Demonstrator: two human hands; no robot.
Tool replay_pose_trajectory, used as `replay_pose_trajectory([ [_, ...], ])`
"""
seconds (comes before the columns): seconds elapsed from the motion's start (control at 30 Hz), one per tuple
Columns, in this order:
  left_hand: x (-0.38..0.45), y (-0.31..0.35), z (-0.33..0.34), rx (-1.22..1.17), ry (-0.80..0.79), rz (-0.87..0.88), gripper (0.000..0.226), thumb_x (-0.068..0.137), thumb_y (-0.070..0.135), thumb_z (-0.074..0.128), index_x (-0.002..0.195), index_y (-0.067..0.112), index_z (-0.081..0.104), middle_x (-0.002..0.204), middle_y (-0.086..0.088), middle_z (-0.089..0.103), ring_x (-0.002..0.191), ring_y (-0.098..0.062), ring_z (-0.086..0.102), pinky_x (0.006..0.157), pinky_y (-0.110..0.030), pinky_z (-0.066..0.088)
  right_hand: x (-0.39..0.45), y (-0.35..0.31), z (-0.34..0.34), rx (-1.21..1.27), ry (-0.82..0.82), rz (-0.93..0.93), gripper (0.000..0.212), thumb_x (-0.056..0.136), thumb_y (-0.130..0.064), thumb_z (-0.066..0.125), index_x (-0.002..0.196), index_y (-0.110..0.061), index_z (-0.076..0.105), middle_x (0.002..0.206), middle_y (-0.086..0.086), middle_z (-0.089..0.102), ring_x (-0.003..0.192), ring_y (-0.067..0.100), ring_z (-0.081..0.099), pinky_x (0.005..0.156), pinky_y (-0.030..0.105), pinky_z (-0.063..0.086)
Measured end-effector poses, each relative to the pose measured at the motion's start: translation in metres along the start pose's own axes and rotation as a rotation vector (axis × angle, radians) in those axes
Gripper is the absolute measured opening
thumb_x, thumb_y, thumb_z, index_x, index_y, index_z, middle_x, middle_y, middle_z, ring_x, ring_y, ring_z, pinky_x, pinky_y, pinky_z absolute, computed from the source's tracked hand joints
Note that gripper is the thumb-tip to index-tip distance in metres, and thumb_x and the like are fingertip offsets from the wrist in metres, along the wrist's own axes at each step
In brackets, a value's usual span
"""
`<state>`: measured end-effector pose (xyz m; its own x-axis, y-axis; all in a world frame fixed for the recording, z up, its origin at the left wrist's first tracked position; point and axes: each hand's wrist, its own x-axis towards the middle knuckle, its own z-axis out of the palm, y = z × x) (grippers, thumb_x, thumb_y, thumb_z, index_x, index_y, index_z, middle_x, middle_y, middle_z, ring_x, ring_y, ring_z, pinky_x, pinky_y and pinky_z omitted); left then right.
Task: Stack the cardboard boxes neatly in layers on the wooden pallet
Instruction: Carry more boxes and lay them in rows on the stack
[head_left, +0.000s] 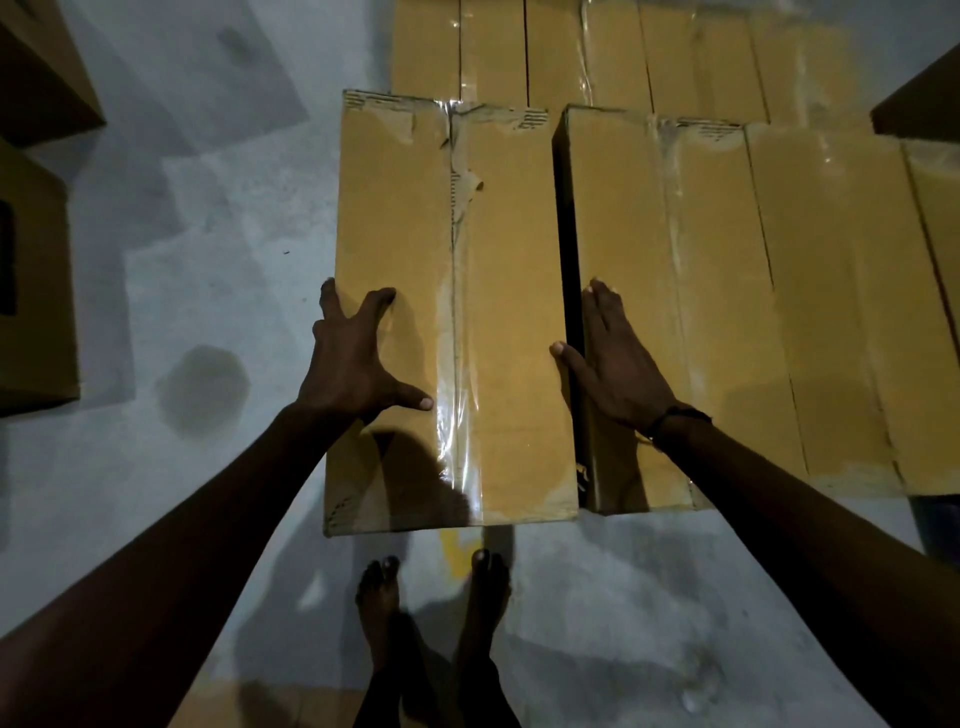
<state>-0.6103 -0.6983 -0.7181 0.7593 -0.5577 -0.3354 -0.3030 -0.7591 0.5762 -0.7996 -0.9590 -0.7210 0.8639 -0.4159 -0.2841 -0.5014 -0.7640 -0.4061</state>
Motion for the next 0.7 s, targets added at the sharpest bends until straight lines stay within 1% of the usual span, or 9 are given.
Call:
replay_pose_trajectory([
  [0.1,0.001,0.001,0.0,0.004,-0.004,0.008,0.141,0.031,0.057,0.101,0.152,0.036,0.032,0.164,-0.013,0.004,0.143,-0.049,0.027,0.113,-0.063,0.037,0.001,0.005,0.006,-0.01,-0.005,-0.039,0.077,0.109,-0.05,0.034,0.163,-0.008,-0.001,0.171,0.008,-0.011,0.158,0.023,-0.011,0.129,0.043,0.005],
  [0.27,0.003,0.002,0.0,0.0,-0.001,0.025,0.138,0.033,0.052,0.102,0.152,0.033,0.033,0.163,-0.013,0.007,0.143,-0.047,0.029,0.114,-0.063,0.038,0.004,0.01,0.012,-0.016,0.016,-0.067,0.071,0.111,-0.041,0.034,0.163,-0.007,0.0,0.171,0.009,-0.011,0.157,0.024,-0.012,0.127,0.042,0.004],
  [0.43,0.007,0.003,-0.003,-0.014,-0.012,0.036,0.136,0.036,0.048,0.103,0.151,0.029,0.035,0.162,-0.014,0.01,0.142,-0.047,0.031,0.115,-0.062,0.037,0.005,0.015,0.019,-0.034,0.039,-0.087,0.072,0.109,-0.046,0.027,0.163,-0.008,0.0,0.171,0.011,-0.01,0.158,0.026,-0.011,0.128,0.047,0.007],
  [0.6,0.006,0.01,0.001,0.004,-0.055,0.06,0.136,0.038,0.049,0.102,0.153,0.027,0.033,0.162,-0.014,0.007,0.141,-0.048,0.034,0.115,-0.057,0.038,0.005,0.022,0.022,-0.038,0.065,-0.095,0.066,0.11,-0.037,0.026,0.163,-0.007,0.0,0.171,0.012,-0.01,0.158,0.026,-0.012,0.128,0.05,0.009],
  [0.7,0.007,0.013,0.004,0.009,-0.05,0.056,0.136,0.037,0.05,0.102,0.152,0.026,0.034,0.161,-0.015,0.009,0.14,-0.048,0.035,0.115,-0.058,0.038,0.005,0.026,0.023,-0.036,0.063,-0.096,0.065,0.112,-0.032,0.03,0.163,-0.008,-0.001,0.171,0.011,-0.011,0.157,0.026,-0.013,0.128,0.046,0.006],
])
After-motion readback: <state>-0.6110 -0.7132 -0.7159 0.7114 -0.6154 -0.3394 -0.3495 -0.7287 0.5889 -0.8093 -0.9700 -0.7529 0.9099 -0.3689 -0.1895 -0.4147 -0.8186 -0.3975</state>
